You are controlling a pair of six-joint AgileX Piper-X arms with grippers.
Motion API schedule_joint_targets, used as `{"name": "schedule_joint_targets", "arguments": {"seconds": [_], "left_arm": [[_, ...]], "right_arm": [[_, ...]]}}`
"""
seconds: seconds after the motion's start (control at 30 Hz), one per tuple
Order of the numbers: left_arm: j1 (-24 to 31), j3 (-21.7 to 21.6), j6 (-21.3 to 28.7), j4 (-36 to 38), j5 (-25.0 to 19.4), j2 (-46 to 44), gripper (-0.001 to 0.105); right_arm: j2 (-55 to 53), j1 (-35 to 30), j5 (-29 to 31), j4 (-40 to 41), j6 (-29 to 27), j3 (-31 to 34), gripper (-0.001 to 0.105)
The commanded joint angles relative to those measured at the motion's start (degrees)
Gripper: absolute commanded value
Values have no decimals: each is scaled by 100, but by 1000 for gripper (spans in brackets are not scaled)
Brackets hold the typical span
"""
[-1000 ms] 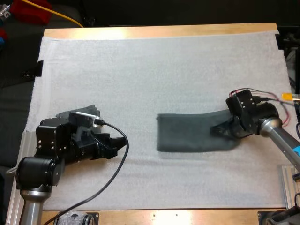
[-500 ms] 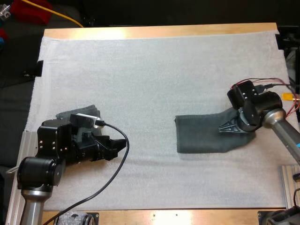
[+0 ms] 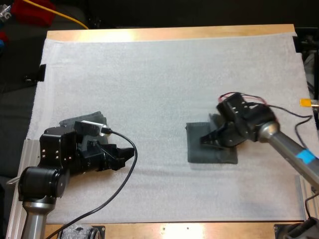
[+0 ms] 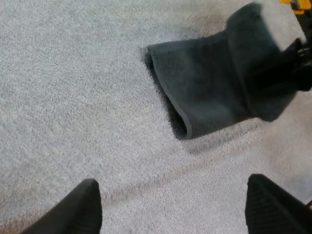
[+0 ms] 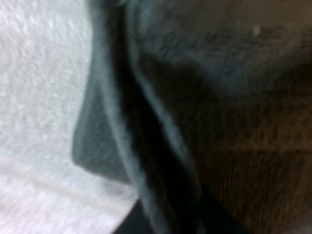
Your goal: Pick towel from pile, fold and stack
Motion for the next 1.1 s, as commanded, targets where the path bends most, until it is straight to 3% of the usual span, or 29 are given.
{"name": "schedule_joint_targets", "arguments": {"seconds": [0.0, 0.17, 0.4, 0.5, 0.6, 0.67, 0.77, 0.93, 1.07], "left_arm": [[1, -8, -13, -35, -7, -14, 60], [1, -8, -13, -35, 91, -14, 60], [1, -8, -13, -35, 126, -14, 60], [1, -8, -13, -35, 126, -14, 60], [1, -8, -13, -35, 126, -14, 60], [1, -8, -13, -35, 126, -14, 60], [1, -8, -13, -35, 126, -14, 60], [1, -8, -13, -35, 126, -14, 60], [1, -8, -13, -35, 126, -14, 60]], "right_arm": [[45, 7, -144, -75, 126, -42, 1], [430, 7, -269, -380, 461, -42, 1], [767, 7, -236, -536, 477, -42, 2], [833, 7, -238, -641, 477, -42, 12], [831, 7, -259, -732, 477, -42, 28], [831, 7, -435, -730, 477, -42, 45], [815, 7, -674, -730, 464, -42, 59], [695, 7, -722, -746, 421, -42, 61], [643, 7, -1348, -766, 421, -42, 61]]}}
